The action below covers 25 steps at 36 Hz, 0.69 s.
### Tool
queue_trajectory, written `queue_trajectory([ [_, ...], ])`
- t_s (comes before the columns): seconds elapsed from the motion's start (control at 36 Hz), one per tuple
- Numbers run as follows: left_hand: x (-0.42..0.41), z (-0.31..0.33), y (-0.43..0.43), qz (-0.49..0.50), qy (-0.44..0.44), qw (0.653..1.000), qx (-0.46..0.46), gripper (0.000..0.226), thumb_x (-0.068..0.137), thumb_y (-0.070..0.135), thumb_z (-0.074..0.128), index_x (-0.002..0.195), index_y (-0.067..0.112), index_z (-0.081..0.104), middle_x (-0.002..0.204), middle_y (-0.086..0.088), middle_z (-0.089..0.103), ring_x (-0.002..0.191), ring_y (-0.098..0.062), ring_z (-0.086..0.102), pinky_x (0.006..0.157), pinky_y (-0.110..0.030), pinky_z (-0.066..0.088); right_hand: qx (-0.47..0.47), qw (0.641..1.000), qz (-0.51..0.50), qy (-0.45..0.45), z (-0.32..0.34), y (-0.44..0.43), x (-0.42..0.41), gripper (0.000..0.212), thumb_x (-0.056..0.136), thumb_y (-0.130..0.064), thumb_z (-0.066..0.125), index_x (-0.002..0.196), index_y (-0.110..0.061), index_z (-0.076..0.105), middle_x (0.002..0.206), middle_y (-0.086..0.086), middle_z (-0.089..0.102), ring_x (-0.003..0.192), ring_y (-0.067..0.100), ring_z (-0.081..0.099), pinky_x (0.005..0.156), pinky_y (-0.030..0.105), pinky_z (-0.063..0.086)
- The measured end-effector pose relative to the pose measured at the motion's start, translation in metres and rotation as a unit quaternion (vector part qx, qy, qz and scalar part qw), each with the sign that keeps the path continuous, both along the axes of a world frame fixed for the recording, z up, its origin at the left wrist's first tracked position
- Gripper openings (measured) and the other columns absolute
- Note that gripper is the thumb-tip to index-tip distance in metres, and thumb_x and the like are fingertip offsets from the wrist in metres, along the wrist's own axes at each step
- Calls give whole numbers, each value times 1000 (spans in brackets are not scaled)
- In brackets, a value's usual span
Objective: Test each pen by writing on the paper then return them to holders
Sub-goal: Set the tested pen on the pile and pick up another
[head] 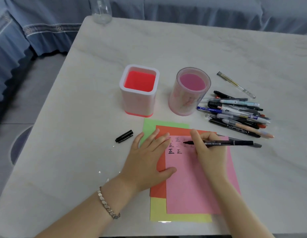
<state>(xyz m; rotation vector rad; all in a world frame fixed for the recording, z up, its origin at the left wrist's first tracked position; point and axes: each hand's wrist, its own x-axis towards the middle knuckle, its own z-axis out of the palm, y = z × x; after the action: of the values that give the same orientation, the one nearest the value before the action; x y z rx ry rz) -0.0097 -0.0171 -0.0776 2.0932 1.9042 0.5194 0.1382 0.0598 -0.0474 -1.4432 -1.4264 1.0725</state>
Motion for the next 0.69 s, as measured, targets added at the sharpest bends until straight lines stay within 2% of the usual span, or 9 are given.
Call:
queue_trajectory([
  [0.08, -4, 4, 0, -13, -17, 1000, -4, 68, 83, 60, 30, 140, 24, 40, 152, 13, 18, 141, -4, 2, 113, -36, -3, -1, 1000, 29, -9, 8, -1, 2, 31, 83, -20, 66, 57, -15, 50, 54, -1, 49, 50, -1, 44, 55, 11, 35],
  [0.19, -20, 12, 0, 53, -11, 997, 55, 43, 91, 34, 39, 127, 17, 54, 141, -2, 46, 132, -14, 31, 106, -37, 17, -29, 997, 68, -12, 19, -3, 6, 17, 87, -18, 62, 71, -12, 57, 59, 1, 55, 48, -1, 47, 58, 15, 39],
  [0.31, -44, 21, -2, 188, 44, 978, 77, 37, 79, 27, 45, 106, 9, 63, 111, -9, 62, 96, -31, 56, 80, -38, 43, -57, 996, 69, 13, 21, -4, 12, 26, 93, -27, 51, 74, -18, 66, 69, 5, 68, 69, 15, 61, 75, 40, 48],
  [0.39, -55, 21, -6, 229, 70, 968, 67, 12, 74, 19, 68, 82, 11, 66, 87, -7, 61, 73, -34, 55, 61, -36, 43, -69, 994, 64, 47, 27, -6, 13, 36, 97, -33, 42, 78, -24, 71, 73, 5, 73, 77, 24, 66, 74, 39, 49],
  [0.47, -59, 20, -8, 207, 81, 973, 56, 11, 73, 9, 75, 75, 11, 64, 79, -4, 62, 69, -31, 54, 57, -34, 40, -71, 992, 59, 83, 33, -6, 12, 36, 98, -26, 37, 83, -15, 67, 68, 5, 72, 66, 19, 67, 67, 35, 48],
  [0.53, -52, 29, -8, 207, 25, 977, 38, 6, 82, 9, 66, 81, 13, 62, 83, 1, 62, 76, -26, 53, 65, -33, 38, -76, 990, 50, 111, 37, -7, 14, 33, 98, -22, 37, 77, -13, 61, 61, 6, 70, 59, 17, 65, 64, 33, 48],
  [0.58, -39, 40, -7, 220, -125, 967, 1, 6, 89, 11, 59, 86, 17, 58, 85, 7, 61, 82, -16, 52, 71, -27, 40, -86, 985, 42, 143, 44, -7, 15, 35, 98, -22, 38, 71, -12, 57, 57, 10, 68, 56, 21, 65, 61, 30, 48],
  [0.64, -21, 55, -3, 218, -322, 920, -43, 9, 89, 11, 59, 86, 19, 56, 78, 11, 63, 76, -6, 57, 68, -15, 42, -103, 977, 37, 183, 53, -8, 16, 38, 98, -24, 37, 68, -10, 55, 52, 12, 66, 52, 23, 64, 54, 26, 50],
  [0.69, -6, 68, 2, 195, -444, 873, -49, 14, 86, 5, 61, 84, 18, 57, 69, 9, 64, 68, -6, 60, 62, -11, 42, -108, 969, 28, 222, 62, -10, 17, 40, 97, -24, 38, 65, -8, 54, 48, 12, 63, 46, 22, 62, 49, 23, 50],
])
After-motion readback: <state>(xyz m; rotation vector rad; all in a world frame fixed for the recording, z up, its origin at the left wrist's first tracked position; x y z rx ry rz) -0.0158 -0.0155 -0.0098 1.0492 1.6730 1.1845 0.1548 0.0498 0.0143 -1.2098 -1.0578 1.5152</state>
